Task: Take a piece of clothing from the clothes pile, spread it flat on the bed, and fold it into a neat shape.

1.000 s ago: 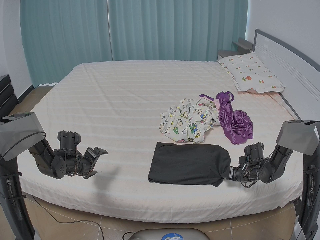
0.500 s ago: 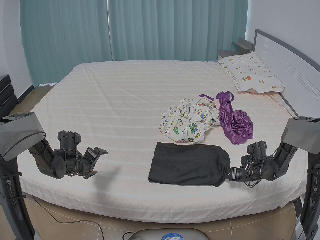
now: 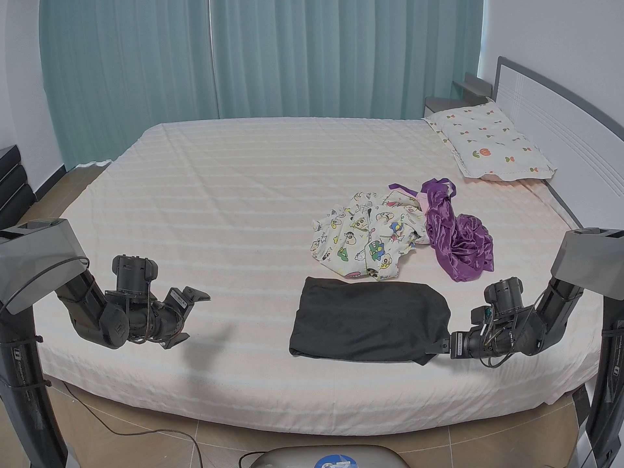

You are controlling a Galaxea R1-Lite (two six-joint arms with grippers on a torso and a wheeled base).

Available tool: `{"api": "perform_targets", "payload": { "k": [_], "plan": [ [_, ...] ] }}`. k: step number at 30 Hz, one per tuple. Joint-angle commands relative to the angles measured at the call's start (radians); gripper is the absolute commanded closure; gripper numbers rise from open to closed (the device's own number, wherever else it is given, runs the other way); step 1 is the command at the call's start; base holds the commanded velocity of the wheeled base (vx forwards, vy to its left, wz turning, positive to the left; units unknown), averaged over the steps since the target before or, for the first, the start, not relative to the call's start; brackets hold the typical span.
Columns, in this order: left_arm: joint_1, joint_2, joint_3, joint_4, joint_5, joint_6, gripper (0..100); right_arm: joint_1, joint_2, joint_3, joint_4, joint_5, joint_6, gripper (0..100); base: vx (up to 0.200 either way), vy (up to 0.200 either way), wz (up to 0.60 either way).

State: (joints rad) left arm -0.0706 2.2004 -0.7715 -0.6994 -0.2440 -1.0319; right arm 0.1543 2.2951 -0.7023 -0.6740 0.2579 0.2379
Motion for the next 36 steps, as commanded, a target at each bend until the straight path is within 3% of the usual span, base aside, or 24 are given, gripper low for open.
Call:
{"api": "perform_targets", "payload": {
  "k": [1, 7, 8, 35, 36],
  "plan": [
    [0.0, 0.001, 0.0, 0.0, 0.0, 0.0, 0, 0.028, 0.004, 0.004, -0.004, 0.0, 0.011, 0, 0.0, 0.0, 0.0],
    [-0.001, 0.001, 0.0, 0.0, 0.0, 0.0, 0, 0.048, 0.029, -0.011, -0.006, 0.001, 0.014, 0, 0.0, 0.0, 0.0],
    [-0.001, 0.001, 0.0, 0.0, 0.0, 0.0, 0, 0.053, 0.043, -0.022, -0.007, -0.006, 0.014, 100, 0.0, 0.0, 0.0],
    [-0.001, 0.001, 0.0, 0.0, 0.002, 0.0, 0, 0.051, 0.012, 0.004, -0.009, -0.006, -0.002, 100, 0.0, 0.0, 0.0],
    [-0.001, 0.001, 0.0, 0.0, 0.002, 0.0, 0, 0.053, 0.014, 0.004, -0.007, -0.005, 0.0, 0, 0.0, 0.0, 0.0]
  ]
}}
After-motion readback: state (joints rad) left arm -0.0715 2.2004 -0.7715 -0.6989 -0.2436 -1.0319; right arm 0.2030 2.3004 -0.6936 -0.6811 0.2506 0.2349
